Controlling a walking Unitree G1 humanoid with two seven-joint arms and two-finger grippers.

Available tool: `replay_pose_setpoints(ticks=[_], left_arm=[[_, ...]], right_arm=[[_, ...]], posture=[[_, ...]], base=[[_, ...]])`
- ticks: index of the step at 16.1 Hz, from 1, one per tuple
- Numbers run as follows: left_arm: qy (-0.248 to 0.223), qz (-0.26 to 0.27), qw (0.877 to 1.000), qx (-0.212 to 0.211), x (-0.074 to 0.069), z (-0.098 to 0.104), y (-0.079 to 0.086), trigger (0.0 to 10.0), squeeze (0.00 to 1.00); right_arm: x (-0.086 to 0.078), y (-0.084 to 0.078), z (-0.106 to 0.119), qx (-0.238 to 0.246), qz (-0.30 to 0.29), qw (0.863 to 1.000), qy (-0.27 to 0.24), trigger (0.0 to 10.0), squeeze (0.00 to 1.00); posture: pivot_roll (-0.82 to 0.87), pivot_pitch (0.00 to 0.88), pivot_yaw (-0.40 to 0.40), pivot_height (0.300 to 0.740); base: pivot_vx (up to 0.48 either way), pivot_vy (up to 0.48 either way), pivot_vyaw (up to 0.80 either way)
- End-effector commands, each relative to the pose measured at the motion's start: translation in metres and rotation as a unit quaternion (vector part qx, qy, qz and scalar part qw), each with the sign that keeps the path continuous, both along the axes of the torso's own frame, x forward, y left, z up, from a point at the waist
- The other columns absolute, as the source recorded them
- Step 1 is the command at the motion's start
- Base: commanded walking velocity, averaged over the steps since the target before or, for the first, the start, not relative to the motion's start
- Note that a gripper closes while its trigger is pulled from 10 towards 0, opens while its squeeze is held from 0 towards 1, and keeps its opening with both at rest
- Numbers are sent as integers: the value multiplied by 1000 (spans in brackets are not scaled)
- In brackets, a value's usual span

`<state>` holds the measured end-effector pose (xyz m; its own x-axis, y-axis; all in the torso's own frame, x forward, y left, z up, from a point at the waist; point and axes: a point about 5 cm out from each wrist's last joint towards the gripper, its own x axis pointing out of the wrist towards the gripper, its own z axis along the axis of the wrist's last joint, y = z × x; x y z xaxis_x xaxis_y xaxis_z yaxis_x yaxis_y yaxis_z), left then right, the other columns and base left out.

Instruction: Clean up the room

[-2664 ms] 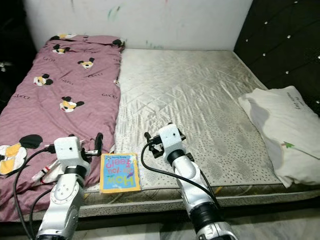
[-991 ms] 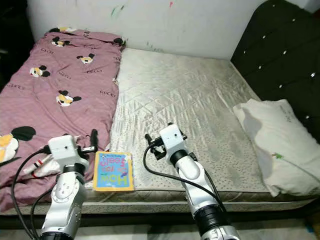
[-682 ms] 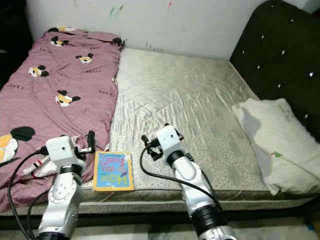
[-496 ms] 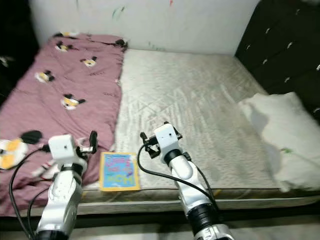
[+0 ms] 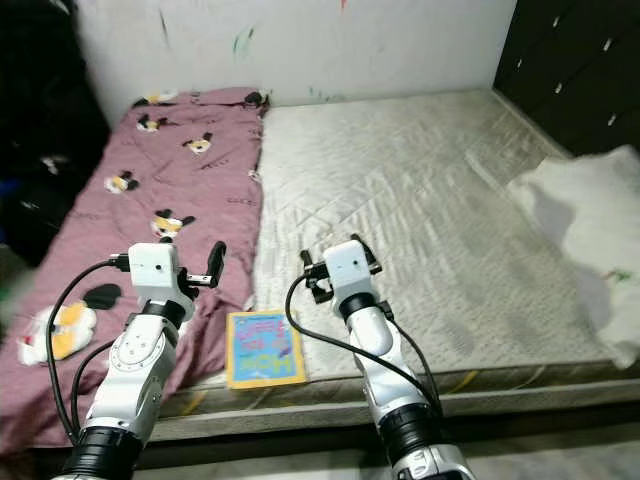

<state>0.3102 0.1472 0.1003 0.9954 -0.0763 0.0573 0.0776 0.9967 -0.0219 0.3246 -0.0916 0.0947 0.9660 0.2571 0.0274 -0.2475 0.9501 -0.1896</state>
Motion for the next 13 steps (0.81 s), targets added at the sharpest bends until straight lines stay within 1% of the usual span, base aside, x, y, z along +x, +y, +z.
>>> replay_pose_setpoints(ticks=[1, 3, 5, 6, 7, 9, 13], left_arm=[[7, 1, 1000, 11, -1, -1, 7, 10000, 0], [11, 0, 1000, 13, -5, -4, 9, 10000, 0], [14, 7, 1000, 12, -8, -8, 11, 10000, 0], [14, 18, 1000, 6, -10, -10, 13, 10000, 0], [16, 23, 1000, 5, -11, -12, 14, 10000, 0], [17, 29, 999, 2, -12, -13, 14, 10000, 0], [14, 42, 999, -8, -17, -14, 12, 10000, 0]], right_arm=[[0, -2, 0, 18, -18, 1000, -2, 10000, 0], [-2, -6, 0, 29, -25, 999, -4, 10000, 0], [-4, -10, -1, 33, -27, 999, -6, 10000, 0], [-5, -13, -2, 48, -34, 998, -1, 10000, 0], [-5, -12, -3, 50, -34, 998, 2, 10000, 0], [-4, -8, -4, 45, -22, 999, 6, 10000, 0], [-2, -9, -5, 32, -4, 999, 13, 10000, 0]], posture=[[-13, 0, 141, 740], [-7, 0, 132, 740], [3, 0, 100, 740], [18, 0, 72, 740], [20, 0, 64, 740], [23, 0, 49, 740], [38, 0, -4, 740]], base=[[0, 0, 0], [0, 0, 0], [0, 0, 0], [0, 0, 0], [0, 0, 0], [0, 0, 0], [0, 0, 0]])
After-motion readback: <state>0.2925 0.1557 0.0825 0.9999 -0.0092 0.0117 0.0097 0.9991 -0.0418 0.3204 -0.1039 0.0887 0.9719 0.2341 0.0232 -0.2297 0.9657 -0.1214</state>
